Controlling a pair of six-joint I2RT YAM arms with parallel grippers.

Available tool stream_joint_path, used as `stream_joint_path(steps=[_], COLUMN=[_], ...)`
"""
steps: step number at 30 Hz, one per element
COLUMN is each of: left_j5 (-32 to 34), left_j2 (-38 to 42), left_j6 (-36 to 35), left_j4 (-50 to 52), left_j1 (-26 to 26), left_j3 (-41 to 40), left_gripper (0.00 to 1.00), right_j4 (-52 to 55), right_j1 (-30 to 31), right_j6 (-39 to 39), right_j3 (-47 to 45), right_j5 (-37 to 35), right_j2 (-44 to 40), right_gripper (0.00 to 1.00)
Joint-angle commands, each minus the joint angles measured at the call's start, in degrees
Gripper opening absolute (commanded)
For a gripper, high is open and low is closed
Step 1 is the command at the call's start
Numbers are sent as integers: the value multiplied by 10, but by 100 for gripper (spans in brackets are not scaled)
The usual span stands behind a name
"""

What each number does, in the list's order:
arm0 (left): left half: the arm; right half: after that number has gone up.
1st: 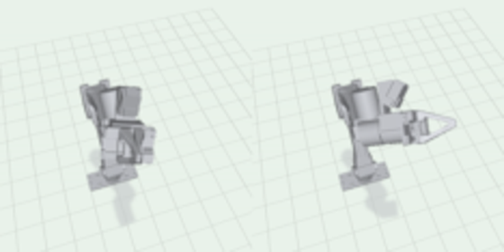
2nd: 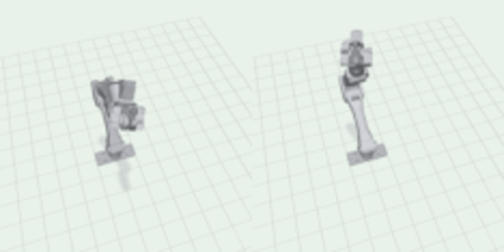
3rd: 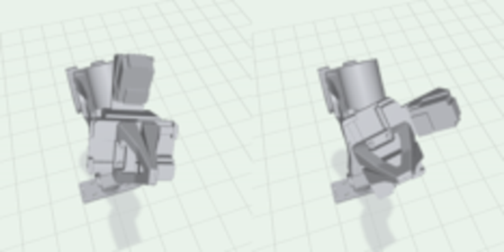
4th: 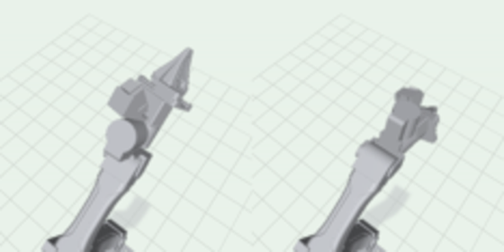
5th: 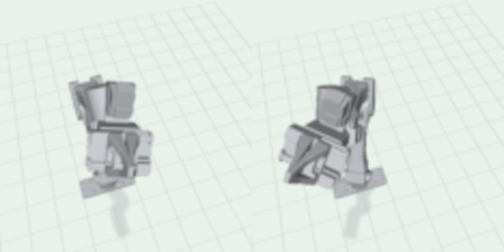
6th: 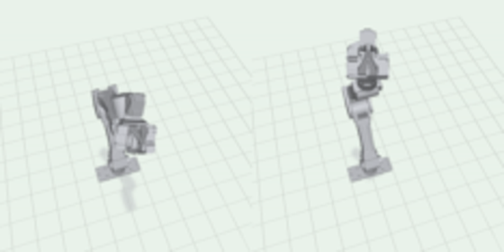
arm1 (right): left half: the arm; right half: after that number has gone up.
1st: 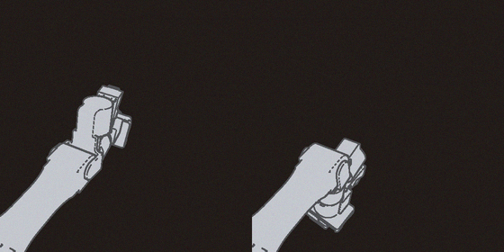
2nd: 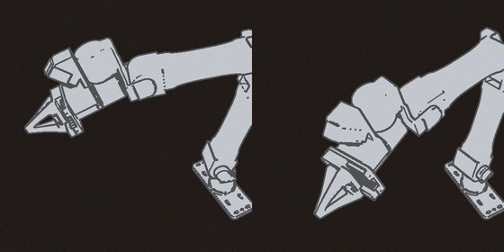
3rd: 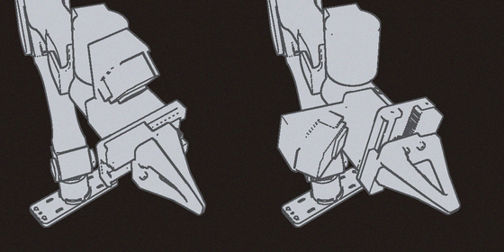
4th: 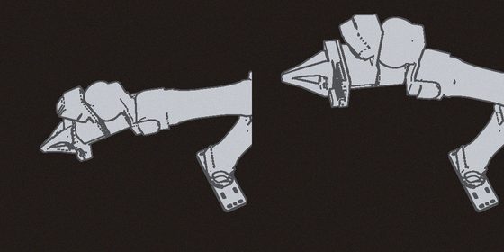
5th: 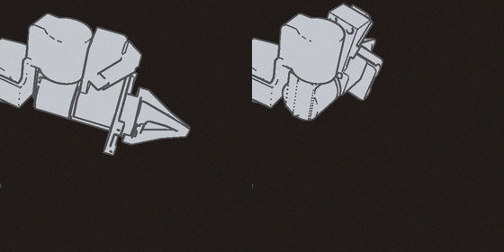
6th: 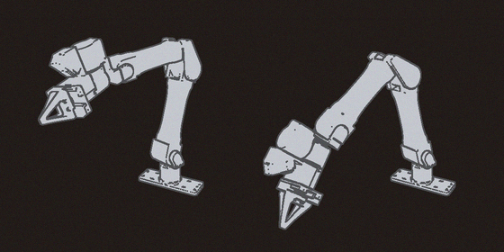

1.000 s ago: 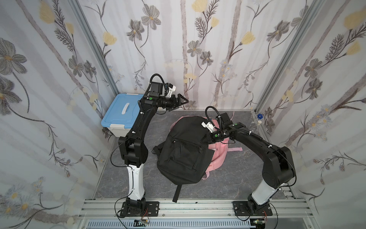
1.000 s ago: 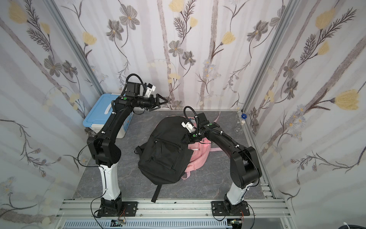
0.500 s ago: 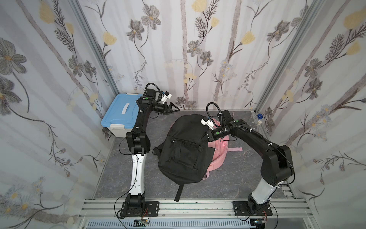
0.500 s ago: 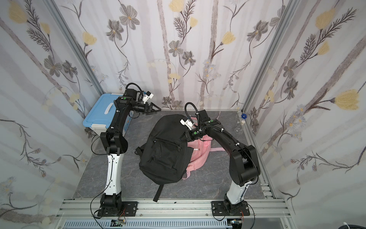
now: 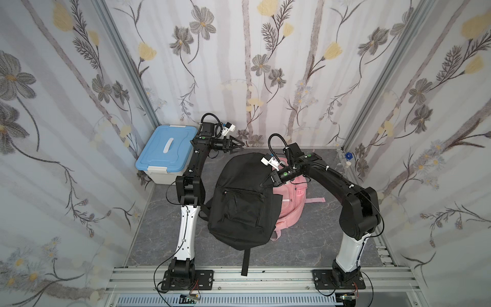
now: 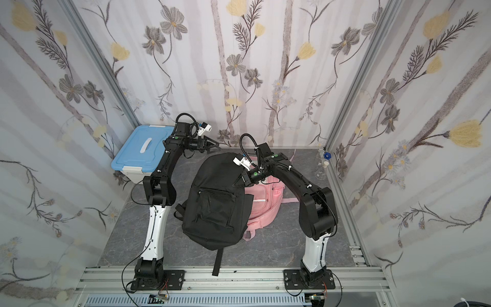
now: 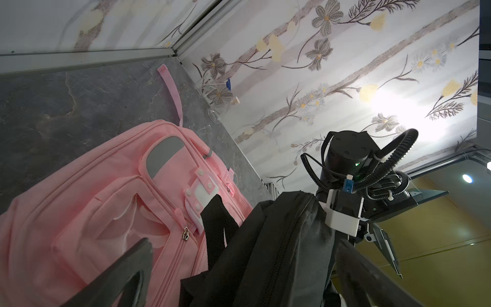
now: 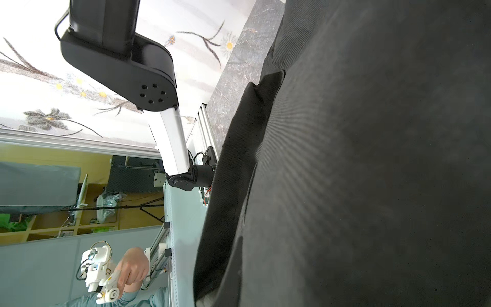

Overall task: Zip up the backpack
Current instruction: Adjust the backpack at the center of the board.

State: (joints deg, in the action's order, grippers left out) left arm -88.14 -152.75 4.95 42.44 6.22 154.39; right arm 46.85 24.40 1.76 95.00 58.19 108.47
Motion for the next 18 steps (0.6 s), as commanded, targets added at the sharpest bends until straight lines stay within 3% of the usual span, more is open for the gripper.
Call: stream_joint_path(steps=[1, 5, 9, 11, 12, 14, 16, 17, 18], left_j5=[-97, -98, -98, -98, -99, -99, -98, -98, -96], left_j2=[1, 17, 25, 30, 34, 42, 45, 45, 46], left_j6=[-32, -15, -21, -22, -23, -12, -27, -55, -89], left_j4=[31, -12, -1, 0, -2, -17, 5, 40, 77], left_j1=[3, 10, 19, 25, 29, 35, 37, 37, 37], left_j3=[-11, -73, -75, -81, -89, -108, -112, -105, -97], left_gripper=[100, 100, 99, 93, 85, 57, 11, 0, 0], right_j4=[30, 77, 97, 113, 124, 141, 143, 144, 147], right_j1=[-4, -5, -14, -17, -19, -23, -29, -31, -32], right_j6=[-25, -48, -42, -42, -41, -41, -31, -31, -32], right_j3=[49, 115, 171, 209, 229, 260, 271, 270, 270], right_j5=[66, 73, 70, 72, 70, 60, 49, 48, 42], right_j2=[36, 87, 128, 155, 170, 193, 203, 202, 202], right_gripper=[0, 0, 0, 0, 0, 0, 0, 0, 0])
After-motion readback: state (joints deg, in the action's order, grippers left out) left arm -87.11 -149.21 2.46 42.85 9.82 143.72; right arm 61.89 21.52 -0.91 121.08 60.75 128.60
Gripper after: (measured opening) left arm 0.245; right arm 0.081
